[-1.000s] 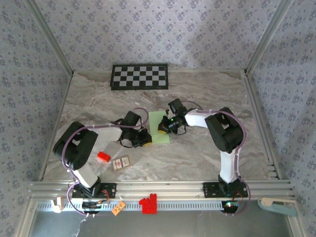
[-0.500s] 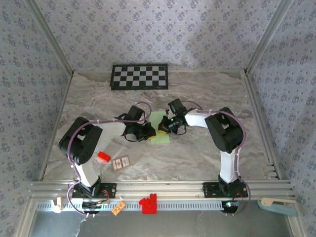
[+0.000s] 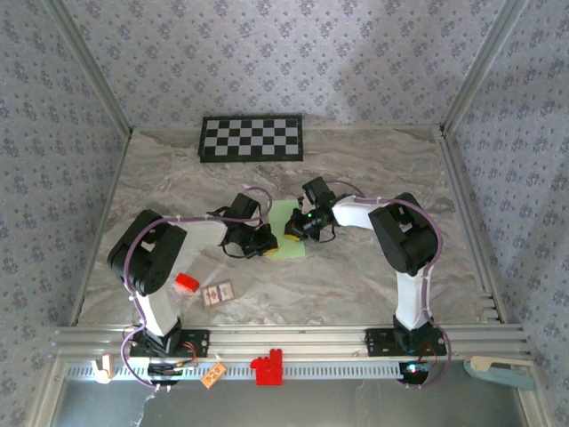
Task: Fold a paper plane with a square sheet of paper (pick it up from the middle)
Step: Fold the triangle a second time at the center of the table.
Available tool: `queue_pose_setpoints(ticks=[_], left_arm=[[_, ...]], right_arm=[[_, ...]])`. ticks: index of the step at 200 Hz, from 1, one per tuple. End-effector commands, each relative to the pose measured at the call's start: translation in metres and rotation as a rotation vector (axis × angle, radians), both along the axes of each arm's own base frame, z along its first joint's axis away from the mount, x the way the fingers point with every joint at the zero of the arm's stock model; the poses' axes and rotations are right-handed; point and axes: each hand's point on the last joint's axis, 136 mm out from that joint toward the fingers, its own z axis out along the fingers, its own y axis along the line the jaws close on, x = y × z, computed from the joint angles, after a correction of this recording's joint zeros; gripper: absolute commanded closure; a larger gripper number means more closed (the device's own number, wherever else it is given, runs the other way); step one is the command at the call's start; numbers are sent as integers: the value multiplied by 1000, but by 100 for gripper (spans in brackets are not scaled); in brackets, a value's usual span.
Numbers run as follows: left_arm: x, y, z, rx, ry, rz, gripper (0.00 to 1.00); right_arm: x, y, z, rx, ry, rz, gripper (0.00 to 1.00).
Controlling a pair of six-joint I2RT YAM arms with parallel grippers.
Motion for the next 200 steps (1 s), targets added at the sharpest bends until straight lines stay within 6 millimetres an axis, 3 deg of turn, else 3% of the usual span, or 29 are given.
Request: queue_pose_setpoints(ticks=[1, 25, 50, 106, 149, 171, 200], left_arm=[[-29, 30, -34, 157, 100, 6, 95], [-28, 30, -35, 159, 99, 5, 96], [-27, 29, -35, 157, 99, 4, 97], [-27, 27, -34, 151, 102, 2, 97], [-24, 24, -26, 137, 85, 4, 97], [-19, 17, -14, 100, 58, -1, 97], [-6, -1, 19, -23, -46, -21, 92]], right_arm=[[0, -17, -8, -94, -4, -7, 96], [4, -5, 21, -26, -73, 33, 95], [-7, 3, 26, -12, -80, 78, 95], [-25, 10, -1, -31, -21, 105, 95], [-29, -12, -34, -121, 36, 69, 96], [-33, -23, -49, -157, 67, 56, 96], [-41, -31, -62, -189, 105, 53, 98]])
